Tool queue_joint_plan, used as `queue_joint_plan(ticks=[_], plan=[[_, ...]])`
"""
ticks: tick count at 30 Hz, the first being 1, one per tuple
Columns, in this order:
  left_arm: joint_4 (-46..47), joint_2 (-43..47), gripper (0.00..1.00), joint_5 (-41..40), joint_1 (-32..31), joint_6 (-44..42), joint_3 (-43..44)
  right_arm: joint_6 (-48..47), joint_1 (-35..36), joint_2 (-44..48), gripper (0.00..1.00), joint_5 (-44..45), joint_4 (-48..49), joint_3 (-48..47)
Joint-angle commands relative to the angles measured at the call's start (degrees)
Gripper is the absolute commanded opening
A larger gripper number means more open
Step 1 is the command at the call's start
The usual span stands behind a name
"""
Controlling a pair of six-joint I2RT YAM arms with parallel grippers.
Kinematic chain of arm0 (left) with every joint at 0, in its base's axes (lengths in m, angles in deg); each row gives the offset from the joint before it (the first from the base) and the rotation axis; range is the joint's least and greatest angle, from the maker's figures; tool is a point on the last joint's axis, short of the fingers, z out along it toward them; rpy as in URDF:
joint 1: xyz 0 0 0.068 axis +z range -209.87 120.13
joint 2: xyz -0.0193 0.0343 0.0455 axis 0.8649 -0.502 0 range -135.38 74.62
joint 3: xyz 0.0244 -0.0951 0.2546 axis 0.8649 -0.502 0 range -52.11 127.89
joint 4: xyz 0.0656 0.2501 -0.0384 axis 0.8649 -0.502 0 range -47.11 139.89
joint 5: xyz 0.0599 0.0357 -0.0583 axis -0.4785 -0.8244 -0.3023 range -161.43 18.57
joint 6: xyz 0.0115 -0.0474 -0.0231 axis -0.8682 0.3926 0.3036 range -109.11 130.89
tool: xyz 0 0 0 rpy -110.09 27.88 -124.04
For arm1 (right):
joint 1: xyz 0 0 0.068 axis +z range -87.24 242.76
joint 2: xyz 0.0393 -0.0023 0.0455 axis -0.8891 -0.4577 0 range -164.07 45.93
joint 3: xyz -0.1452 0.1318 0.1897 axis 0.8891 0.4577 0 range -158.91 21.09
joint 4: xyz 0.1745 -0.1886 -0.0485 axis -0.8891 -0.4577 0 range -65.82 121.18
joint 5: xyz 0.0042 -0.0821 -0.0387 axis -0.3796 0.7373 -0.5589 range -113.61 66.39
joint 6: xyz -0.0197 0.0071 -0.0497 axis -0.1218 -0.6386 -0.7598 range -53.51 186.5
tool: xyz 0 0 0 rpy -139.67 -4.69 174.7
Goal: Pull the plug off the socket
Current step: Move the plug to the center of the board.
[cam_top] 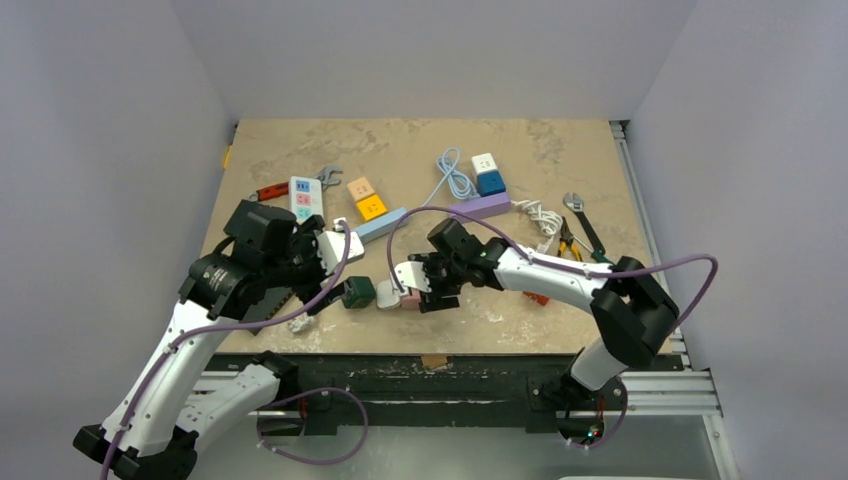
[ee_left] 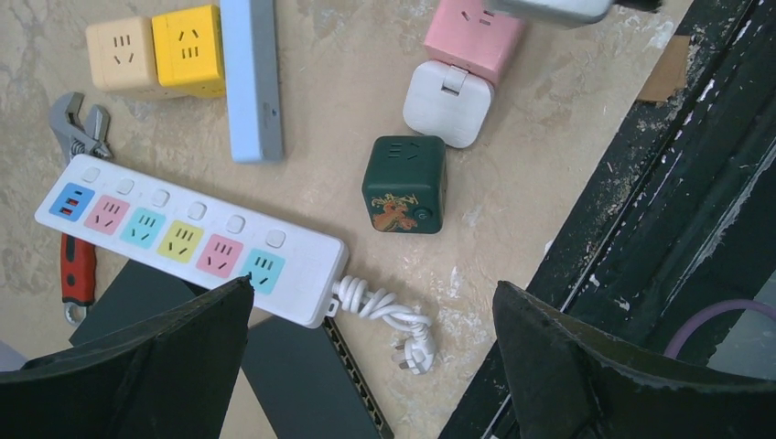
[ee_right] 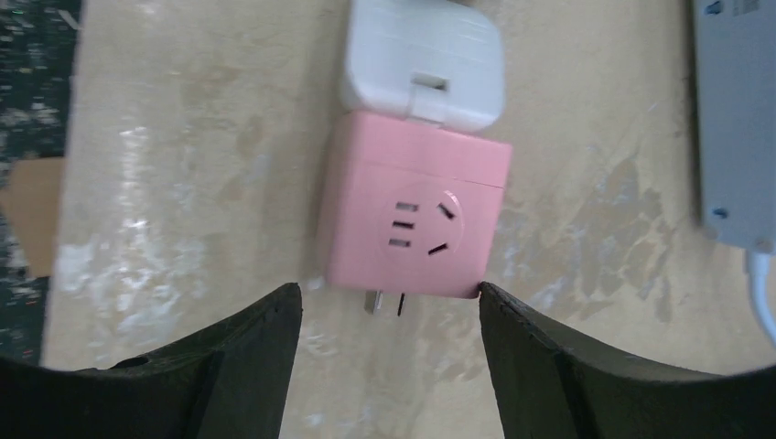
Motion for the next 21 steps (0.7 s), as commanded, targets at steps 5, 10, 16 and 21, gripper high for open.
queue_joint_plan(ticks=[5,10,16,21], plan=[[-0.78,0.84,1.00,1.96,0.38,-0.09,3.18,10.34,2.38,11.47,0.72,-0.09,-0.38,7.99],[-0.78,1.30,1.00,1.64,0.43,0.19,2.95,17.84,2.21,11.25,0.99,0.90,3.79,4.24],[-1.22,2.56,1.00,1.06,0.40,-0.54,2.28,34.99,2.03,7.17,0.99,2.82,2.70,-3.35],[-1.15,2.82,1.00,0.95,0.39,-0.93,1.78,49.05,2.04,6.32,0.99,2.21,1.78,-6.17]])
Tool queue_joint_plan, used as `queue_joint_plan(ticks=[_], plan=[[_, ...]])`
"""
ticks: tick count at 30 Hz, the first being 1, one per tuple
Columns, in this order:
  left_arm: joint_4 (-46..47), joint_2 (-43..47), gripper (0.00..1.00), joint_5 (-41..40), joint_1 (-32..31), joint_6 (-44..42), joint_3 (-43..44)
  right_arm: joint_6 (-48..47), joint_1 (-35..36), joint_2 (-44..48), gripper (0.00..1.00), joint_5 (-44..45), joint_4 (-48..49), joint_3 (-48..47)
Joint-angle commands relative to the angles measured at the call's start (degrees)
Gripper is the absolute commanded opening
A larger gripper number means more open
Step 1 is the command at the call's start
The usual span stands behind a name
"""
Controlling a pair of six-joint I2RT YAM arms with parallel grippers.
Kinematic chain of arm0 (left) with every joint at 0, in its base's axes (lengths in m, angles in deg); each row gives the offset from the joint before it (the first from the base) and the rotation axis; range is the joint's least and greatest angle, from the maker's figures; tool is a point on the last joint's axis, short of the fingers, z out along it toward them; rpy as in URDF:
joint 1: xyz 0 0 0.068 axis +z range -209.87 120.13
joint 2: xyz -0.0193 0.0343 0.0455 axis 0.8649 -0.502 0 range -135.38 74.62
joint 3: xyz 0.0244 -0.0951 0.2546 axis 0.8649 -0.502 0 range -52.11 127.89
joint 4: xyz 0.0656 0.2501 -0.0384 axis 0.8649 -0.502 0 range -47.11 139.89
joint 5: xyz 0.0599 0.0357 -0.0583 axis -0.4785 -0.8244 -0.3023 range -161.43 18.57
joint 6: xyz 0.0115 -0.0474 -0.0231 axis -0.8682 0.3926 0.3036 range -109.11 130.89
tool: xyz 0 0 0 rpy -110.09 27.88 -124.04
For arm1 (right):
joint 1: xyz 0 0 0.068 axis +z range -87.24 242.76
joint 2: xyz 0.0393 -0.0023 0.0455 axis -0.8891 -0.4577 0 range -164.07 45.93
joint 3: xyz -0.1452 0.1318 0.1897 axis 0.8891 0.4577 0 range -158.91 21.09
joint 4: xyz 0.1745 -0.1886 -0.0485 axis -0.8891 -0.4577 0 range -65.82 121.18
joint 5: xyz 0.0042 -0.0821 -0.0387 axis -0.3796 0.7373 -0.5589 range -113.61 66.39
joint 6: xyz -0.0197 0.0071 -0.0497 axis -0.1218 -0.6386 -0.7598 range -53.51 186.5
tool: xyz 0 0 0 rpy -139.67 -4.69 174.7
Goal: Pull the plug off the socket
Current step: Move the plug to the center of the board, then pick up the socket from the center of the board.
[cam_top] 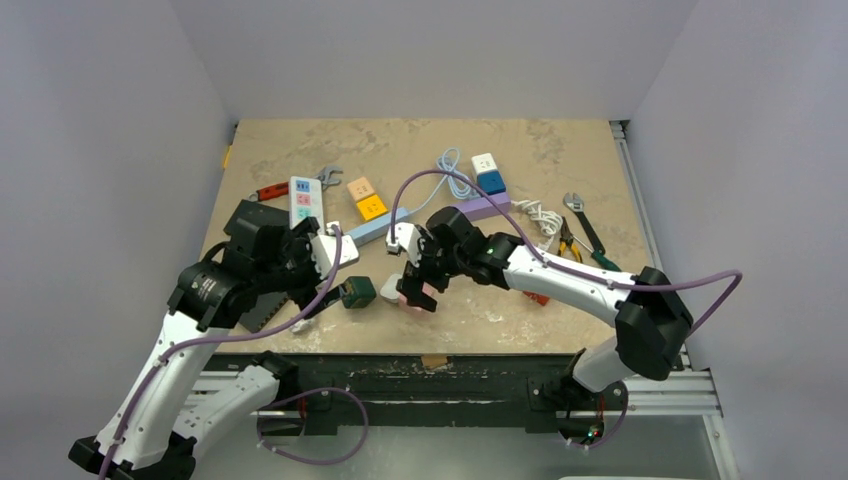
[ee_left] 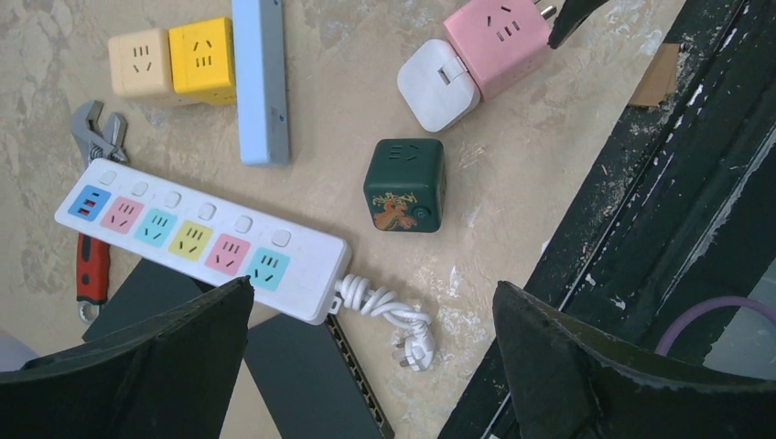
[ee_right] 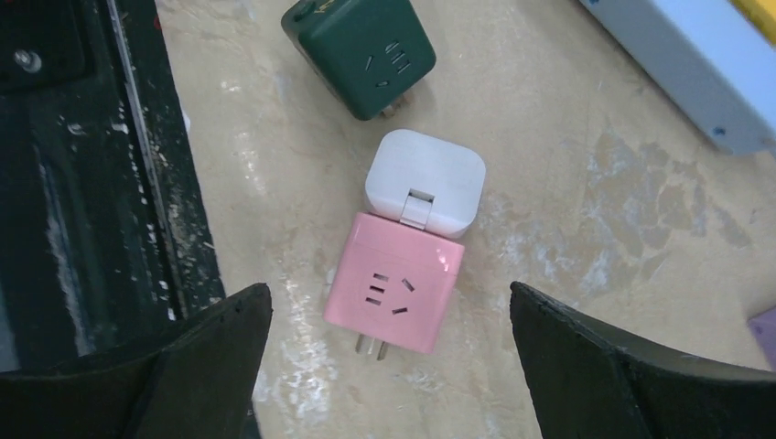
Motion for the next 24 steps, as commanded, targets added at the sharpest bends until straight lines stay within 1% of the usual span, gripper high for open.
queue_joint_plan(ticks=[1,2,4,6,9,13,16,21,24], plan=[[0.16,0.42,1.00,0.57,0.38,-0.97,0.78,16.81,-0.17,-0.83,0.99,2.19,-1.80,-4.84],[0.20,0.40,1.00,0.50,0.39,-0.94,0.83,17.92,-0.08,-1.68,0.99,3.26,-3.80,-6.07],[0.44,0.28,1.00,-0.11,0.45,-0.64,0.88,21.87,-0.12,-2.38,0.99,2.65,-3.37,-5.52],[0.68,0.33,1.00,-1.09,0.47,-0.54,0.97,26.15,-0.18,-1.69,0.99,3.99,0.33,-2.64],[0.79,0.76,1.00,-1.14,0.49,-0.16,1.19,28.46,-0.17,-1.47,0.99,4.75,4.25,0.49],[0.42,0.83,1.00,-1.30,0.47,-0.26,1.41,27.31,-0.01,-4.95,0.99,9.32,0.98,-0.58],[0.34,0.88,1.00,-1.43,0.49,-0.34,1.64,26.33,0.00,-5.97,0.99,11.80,1.62,-0.09],[0.22,0.71,1.00,-1.43,0.47,-0.45,1.58,25.10,0.32,-7.62,0.99,12.94,1.69,-0.90],[0.25,0.55,1.00,-1.69,0.51,-0.62,1.67,24.52,1.65,-8.82,0.99,14.10,1.41,-1.14]])
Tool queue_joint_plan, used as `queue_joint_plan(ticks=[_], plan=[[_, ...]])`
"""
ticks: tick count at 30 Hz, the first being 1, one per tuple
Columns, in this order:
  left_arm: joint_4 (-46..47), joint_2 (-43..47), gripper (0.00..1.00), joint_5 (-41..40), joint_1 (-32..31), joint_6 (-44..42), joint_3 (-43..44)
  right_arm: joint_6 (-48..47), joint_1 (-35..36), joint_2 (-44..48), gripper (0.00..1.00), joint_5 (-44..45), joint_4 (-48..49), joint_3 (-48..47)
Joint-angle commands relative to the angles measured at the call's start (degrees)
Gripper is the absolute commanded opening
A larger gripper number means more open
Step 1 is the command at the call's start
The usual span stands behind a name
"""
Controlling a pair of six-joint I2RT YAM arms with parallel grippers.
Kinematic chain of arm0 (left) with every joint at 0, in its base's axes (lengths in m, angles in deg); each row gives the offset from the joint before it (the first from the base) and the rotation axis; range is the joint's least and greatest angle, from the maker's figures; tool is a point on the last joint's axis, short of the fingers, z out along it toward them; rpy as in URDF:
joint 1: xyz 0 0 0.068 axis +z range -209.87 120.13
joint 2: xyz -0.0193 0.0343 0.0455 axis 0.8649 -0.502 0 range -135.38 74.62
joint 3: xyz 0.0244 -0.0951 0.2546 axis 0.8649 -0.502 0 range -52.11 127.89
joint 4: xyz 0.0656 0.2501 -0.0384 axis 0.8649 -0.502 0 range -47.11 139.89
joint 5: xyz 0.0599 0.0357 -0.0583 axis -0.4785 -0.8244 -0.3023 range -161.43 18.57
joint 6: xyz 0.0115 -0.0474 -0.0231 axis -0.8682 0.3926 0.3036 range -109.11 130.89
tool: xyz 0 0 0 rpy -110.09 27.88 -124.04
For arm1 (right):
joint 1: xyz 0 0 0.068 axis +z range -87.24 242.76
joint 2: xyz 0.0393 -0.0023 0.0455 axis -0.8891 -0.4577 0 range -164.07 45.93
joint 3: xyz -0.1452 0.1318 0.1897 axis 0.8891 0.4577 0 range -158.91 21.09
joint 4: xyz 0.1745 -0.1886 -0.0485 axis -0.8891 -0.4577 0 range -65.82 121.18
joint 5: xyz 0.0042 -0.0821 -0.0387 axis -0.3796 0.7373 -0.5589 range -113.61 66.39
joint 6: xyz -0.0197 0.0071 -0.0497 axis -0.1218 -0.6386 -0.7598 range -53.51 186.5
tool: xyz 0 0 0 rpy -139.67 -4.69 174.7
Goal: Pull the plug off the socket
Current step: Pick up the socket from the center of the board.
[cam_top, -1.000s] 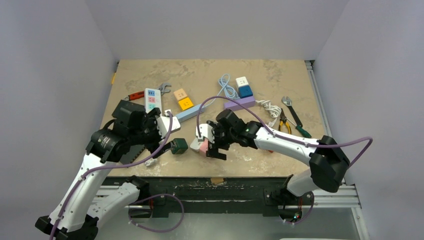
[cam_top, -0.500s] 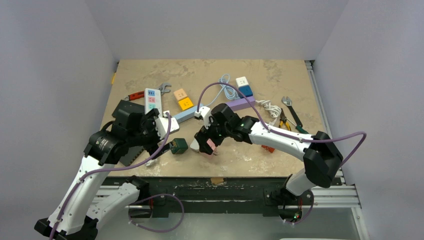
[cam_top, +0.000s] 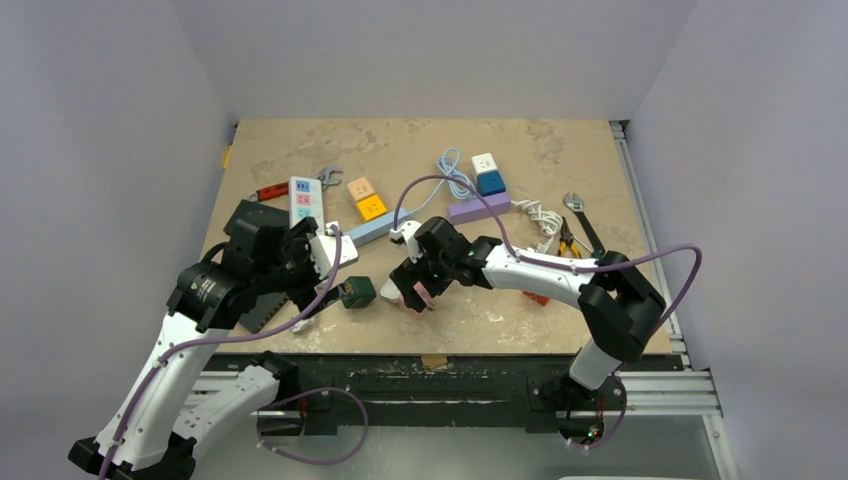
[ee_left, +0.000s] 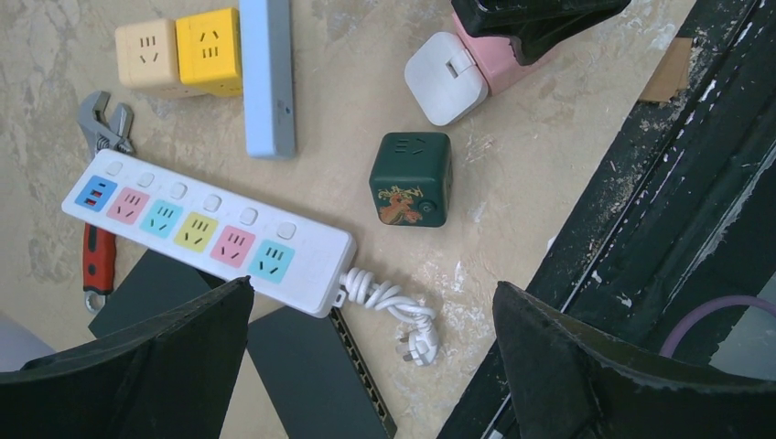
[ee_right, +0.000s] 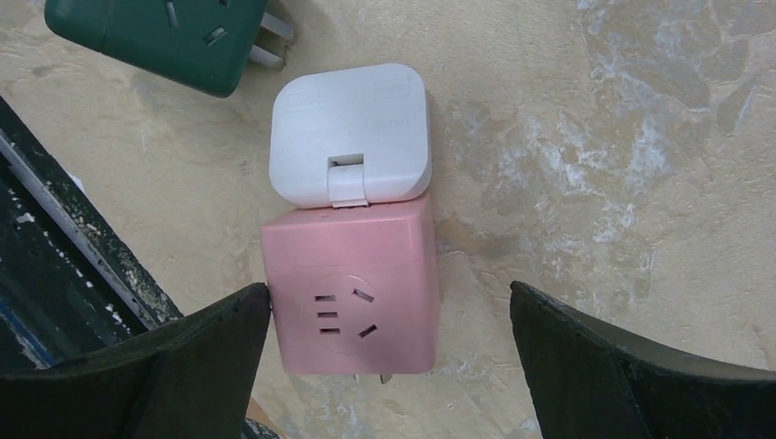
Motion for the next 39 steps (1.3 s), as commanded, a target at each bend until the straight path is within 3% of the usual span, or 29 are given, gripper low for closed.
queue_joint_plan(ticks=[1,12,17,19,22,24,25,27,29,30,31,39], plan=[[0.57,0.07,1.00,-0.60,0.53,-0.71,1.75,-1.01,2.12,-0.92,0.99,3.69,0.76,-1.10],[0.57,-0.50,1.00,-1.00,0.51,-0.84,1.91,-1.23,5.62,-3.62,0.97,10.23,2.64,1.01],[0.61,-0.32,1.00,-0.98,0.47,-0.68,1.67,-2.67,6.73,-5.48,0.78,12.34,5.48,1.16],[0.30,-0.19,1.00,-0.76,0.47,-0.87,1.51,-3.21,7.14,-5.94,0.75,13.21,6.67,1.31],[-0.57,0.58,1.00,-0.27,0.48,-1.70,0.69,-3.92,7.76,-6.72,0.83,15.11,8.26,1.67],[-1.27,1.37,1.00,-0.06,0.47,-2.50,-0.13,-4.33,7.89,-7.30,0.83,15.71,8.35,1.77],[-1.54,1.64,1.00,-0.22,0.47,-2.85,-0.31,-4.55,7.93,-7.48,0.78,15.80,8.40,2.04],[-2.36,1.83,1.00,-0.26,0.47,-3.24,-0.12,-4.91,7.92,-7.37,0.56,15.41,8.71,2.80],[-2.80,2.34,1.00,0.26,0.47,-3.39,-0.21,-4.96,7.99,-6.86,0.28,15.33,8.90,3.69],[-2.97,2.73,1.00,0.85,0.51,-3.58,-0.37,-4.96,8.00,-6.51,0.04,15.64,8.77,4.00],[-2.76,3.27,1.00,1.35,0.47,-3.88,-0.78,-5.04,8.00,-6.03,0.00,16.03,8.38,4.12],[-0.05,6.85,1.00,2.54,0.47,-10.77,-3.54,-5.97,7.96,4.12,0.00,12.45,3.34,-0.85]])
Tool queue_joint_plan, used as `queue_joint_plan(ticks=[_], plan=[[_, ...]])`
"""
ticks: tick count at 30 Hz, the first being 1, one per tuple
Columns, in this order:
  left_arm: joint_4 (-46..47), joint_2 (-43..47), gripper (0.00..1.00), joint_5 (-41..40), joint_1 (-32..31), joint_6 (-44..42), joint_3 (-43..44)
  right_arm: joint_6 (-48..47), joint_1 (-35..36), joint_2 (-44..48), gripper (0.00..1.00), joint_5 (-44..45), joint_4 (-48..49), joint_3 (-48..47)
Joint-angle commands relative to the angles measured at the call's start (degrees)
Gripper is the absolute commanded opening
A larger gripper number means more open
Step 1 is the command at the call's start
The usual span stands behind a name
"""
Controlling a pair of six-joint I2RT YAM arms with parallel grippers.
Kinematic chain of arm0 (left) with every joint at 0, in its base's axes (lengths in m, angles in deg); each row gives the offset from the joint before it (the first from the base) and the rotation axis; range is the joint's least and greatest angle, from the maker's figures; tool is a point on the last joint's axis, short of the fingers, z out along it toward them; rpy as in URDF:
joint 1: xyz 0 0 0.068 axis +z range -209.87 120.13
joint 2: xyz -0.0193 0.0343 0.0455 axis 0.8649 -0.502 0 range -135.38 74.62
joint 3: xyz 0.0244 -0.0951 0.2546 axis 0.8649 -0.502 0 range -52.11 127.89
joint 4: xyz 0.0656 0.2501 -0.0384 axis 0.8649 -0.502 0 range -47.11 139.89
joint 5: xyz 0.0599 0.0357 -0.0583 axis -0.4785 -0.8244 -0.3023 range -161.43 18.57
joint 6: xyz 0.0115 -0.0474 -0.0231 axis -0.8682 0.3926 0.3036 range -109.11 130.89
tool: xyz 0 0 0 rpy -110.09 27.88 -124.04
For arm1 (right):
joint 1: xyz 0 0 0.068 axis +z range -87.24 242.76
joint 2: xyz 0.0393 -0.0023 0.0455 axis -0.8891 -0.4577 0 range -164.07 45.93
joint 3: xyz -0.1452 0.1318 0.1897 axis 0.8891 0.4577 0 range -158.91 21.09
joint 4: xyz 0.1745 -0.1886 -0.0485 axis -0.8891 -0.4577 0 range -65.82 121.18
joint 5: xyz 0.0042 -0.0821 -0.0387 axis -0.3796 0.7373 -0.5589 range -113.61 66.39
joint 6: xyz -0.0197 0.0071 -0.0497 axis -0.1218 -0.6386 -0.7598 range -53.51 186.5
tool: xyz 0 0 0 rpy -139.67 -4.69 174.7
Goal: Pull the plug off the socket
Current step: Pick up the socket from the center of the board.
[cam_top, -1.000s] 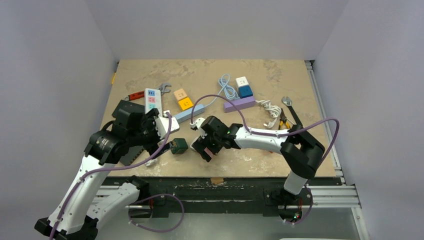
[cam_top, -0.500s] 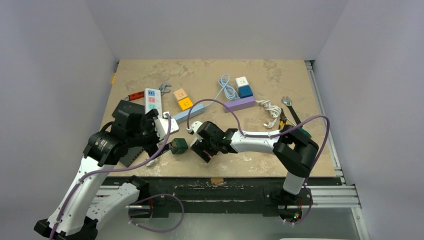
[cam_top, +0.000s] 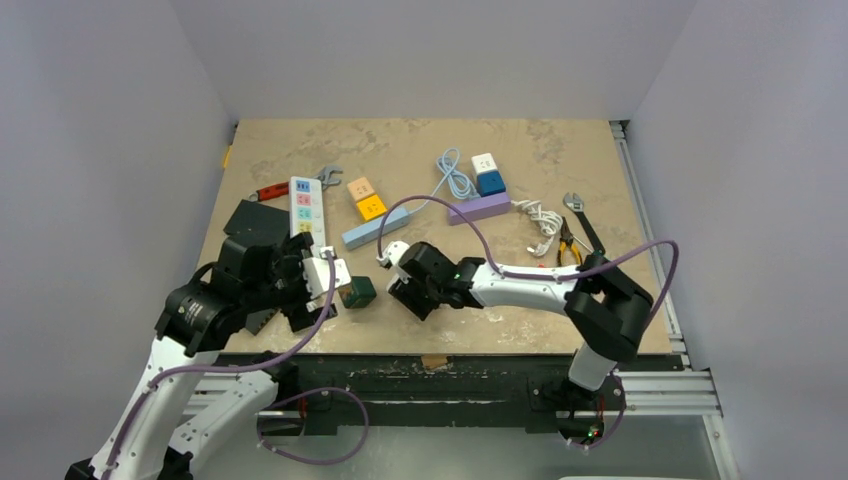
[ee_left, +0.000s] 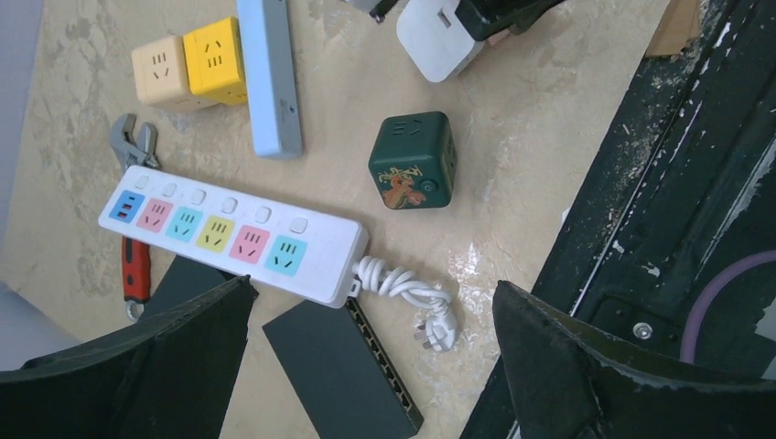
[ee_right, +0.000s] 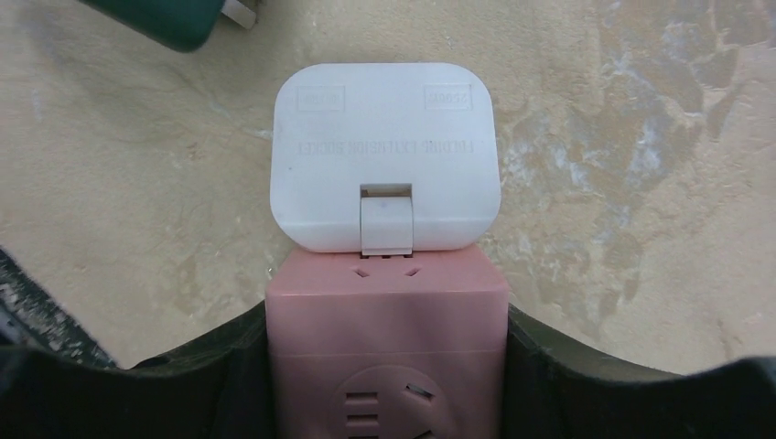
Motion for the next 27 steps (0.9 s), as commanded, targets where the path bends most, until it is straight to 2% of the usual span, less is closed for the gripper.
queue_joint_plan(ticks=[1,3,6,10,15,20,27], plan=[[2.22,2.17,1.00,2.88,0.47,-6.17,-0.90,-1.50,0.07,9.38,0.00,-3.13,-2.70,-5.03],[3.60,5.44,1.00,5.18,0.47,-9.94,-1.41,-1.41,-0.02,11.36,0.00,-5.95,-5.33,-7.69],[9.48,15.90,1.00,9.88,0.50,-14.46,-5.51,-1.25,-0.02,14.00,0.00,-11.77,-8.24,-9.97],[9.16,22.13,1.00,17.26,0.52,-22.24,-9.48,-0.44,-0.09,17.99,0.00,-20.14,-8.26,-9.32],[11.08,23.42,1.00,22.48,0.43,-27.88,-11.61,0.42,-0.46,21.77,0.00,-29.77,-8.93,-10.26],[12.35,23.09,1.00,27.70,0.42,-34.72,-12.50,0.77,-0.46,22.22,0.00,-34.78,-11.23,-13.96],[19.07,23.03,1.00,31.55,0.40,-44.43,-17.97,0.53,-0.46,18.87,0.00,-38.69,-13.11,-19.18]])
